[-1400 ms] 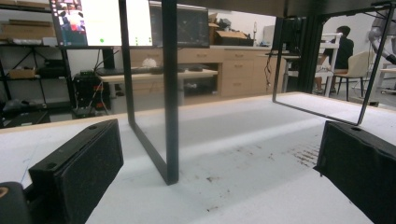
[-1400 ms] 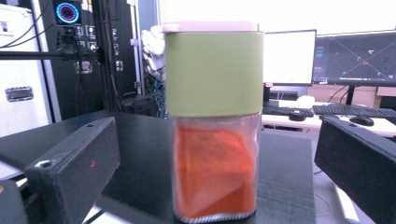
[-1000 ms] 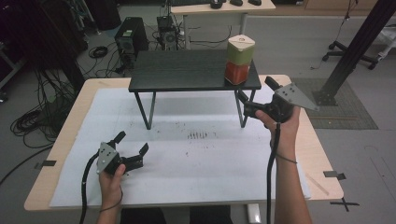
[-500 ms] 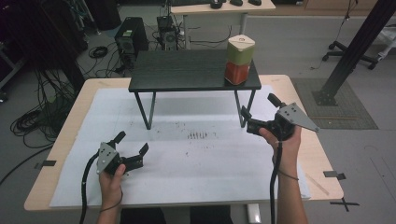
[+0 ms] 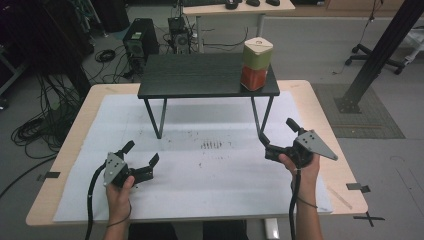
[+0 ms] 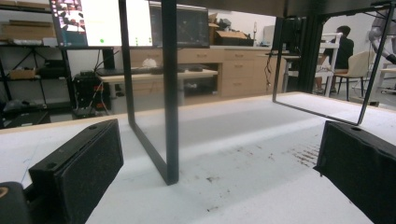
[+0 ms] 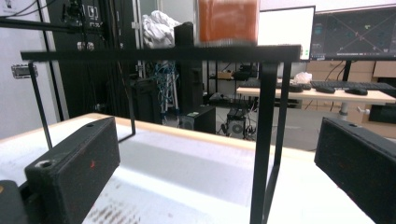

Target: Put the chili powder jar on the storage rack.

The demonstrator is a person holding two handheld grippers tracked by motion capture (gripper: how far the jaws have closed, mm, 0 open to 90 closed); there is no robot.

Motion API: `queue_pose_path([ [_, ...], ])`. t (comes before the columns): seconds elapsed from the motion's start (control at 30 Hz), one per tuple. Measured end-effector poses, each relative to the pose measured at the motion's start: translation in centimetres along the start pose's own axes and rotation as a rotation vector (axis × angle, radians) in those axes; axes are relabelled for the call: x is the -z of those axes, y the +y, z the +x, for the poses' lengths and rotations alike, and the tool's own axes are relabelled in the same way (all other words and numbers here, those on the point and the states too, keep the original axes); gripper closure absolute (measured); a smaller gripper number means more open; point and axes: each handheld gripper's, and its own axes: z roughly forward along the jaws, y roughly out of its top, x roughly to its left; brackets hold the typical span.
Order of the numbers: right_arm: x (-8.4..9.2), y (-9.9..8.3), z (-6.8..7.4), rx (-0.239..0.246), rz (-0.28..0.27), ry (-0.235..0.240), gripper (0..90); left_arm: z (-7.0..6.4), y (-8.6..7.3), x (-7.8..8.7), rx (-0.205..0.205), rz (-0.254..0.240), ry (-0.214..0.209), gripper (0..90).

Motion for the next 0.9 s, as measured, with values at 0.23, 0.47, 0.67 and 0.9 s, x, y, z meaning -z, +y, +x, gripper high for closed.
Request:
queue_pose_path([
  [0.23, 0.7, -2.6, -0.2, -0.013, 0.033, -0.006, 0.1, 0.0, 0.0, 0.0, 0.001, 0.0, 0.0, 0.7],
  [0.47, 1.5, -5.0, -0.6, -0.035, 0.053, -0.017, 0.0, 0.0, 0.0, 0.0, 0.001, 0.0, 0.0, 0.7],
  [0.67, 2.1, -6.8, -0.7, -0.045, 0.066, -0.023, 0.1, 0.0, 0.0, 0.0, 0.0, 0.0, 0.0, 0.8],
  [0.9, 2.5, -8.0, -0.9, -0.046, 0.072, -0.028, 0.1, 0.0, 0.0, 0.0, 0.001, 0.0, 0.0, 0.7],
])
